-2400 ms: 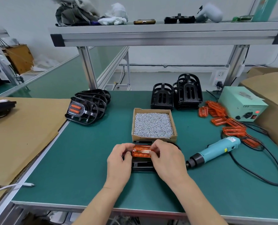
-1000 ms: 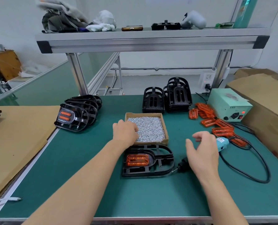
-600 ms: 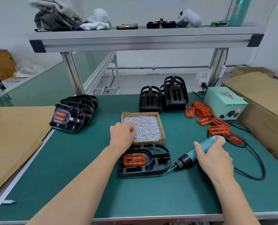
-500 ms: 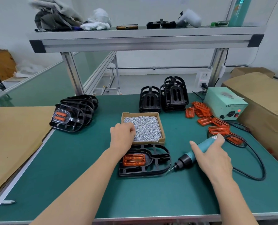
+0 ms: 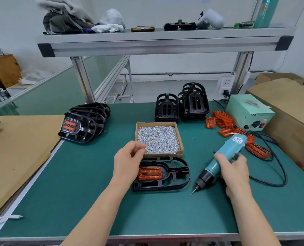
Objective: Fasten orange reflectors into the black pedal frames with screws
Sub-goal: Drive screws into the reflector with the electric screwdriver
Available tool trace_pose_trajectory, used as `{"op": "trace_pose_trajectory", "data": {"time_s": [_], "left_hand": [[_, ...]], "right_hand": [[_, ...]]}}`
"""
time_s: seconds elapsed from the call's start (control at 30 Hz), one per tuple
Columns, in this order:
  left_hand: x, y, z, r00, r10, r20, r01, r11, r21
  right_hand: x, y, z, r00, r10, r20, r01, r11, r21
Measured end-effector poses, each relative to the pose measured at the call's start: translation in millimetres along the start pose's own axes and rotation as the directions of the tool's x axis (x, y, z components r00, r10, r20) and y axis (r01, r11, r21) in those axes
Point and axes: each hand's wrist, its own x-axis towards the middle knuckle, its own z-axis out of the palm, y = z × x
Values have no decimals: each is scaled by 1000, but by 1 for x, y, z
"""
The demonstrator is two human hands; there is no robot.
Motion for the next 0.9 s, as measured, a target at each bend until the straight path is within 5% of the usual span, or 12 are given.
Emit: {"op": "trace_pose_trajectory", "data": {"time_s": [0.4,0.63,0.9], "left_hand": [[-37,-13,-11,978,-187,91,207,921,-331],[-42,-6,-13,971,-174,161,220,914,-341],[-55,10,-2,966,-163,202,213,941,-261]], "right_hand": [[-18,-11,6,994,-96,55,68,920,387],[-33,-36,7,995,-95,27,42,654,756],[-52,-72,29,984,-51,171,-125,488,864]]}}
